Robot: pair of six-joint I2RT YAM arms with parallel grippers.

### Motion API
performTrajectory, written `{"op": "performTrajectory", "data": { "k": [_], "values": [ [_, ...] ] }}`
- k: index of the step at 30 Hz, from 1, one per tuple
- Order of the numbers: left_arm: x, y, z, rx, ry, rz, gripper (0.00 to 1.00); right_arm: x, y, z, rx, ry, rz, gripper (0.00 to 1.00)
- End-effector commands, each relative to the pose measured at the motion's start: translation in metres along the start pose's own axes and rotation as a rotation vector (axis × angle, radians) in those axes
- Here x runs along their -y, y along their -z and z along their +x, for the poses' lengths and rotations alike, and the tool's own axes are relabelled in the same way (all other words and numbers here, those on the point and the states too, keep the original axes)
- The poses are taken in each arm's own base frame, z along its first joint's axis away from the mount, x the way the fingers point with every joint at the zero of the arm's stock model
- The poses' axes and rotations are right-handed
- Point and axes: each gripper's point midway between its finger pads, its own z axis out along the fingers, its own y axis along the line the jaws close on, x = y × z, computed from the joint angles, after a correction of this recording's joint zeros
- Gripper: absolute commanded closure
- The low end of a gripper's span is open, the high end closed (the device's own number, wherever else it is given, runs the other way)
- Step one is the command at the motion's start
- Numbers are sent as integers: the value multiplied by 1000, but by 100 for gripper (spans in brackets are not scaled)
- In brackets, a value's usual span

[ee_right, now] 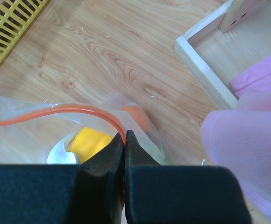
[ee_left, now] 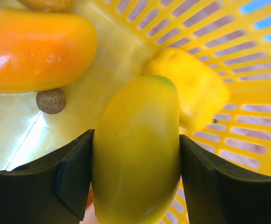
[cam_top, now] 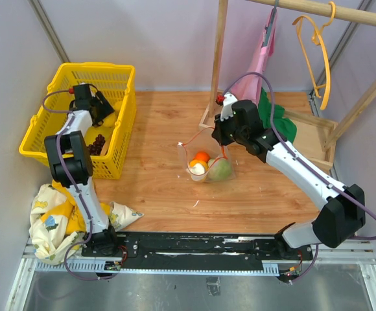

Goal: Place the food in the zip-top bag and seal the zipper
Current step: Pick up the fake fruit from the bin.

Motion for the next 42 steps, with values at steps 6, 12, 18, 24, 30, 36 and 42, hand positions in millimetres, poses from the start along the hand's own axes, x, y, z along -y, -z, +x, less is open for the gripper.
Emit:
{"op": "performTrajectory", "data": {
  "k": [6,12,18,24,30,36,42],
  "values": [
    [35,74,-44,134,-7,123,70,-5,13,-9,44,-7,-44,99],
    [67,132,-55,199,-35,269,70,-10,12,-8,29,-10,-71,99],
    [105,192,-51,260,-105,414,71,-14,17,-11,31,-8,-91,99],
    [131,248,-31,323,-180,535,71,-20,19,-11,27,-9,-121,99],
    [167,306,-6,383,-288,722,72,-22,22,-13,33,-7,-128,99],
    [215,354,39,412,-443,938,73,-24,22,-13,23,-7,-140,99],
    [245,390,86,433,-566,1106,75,-25,23,-13,24,-7,-143,99]
  ]
}}
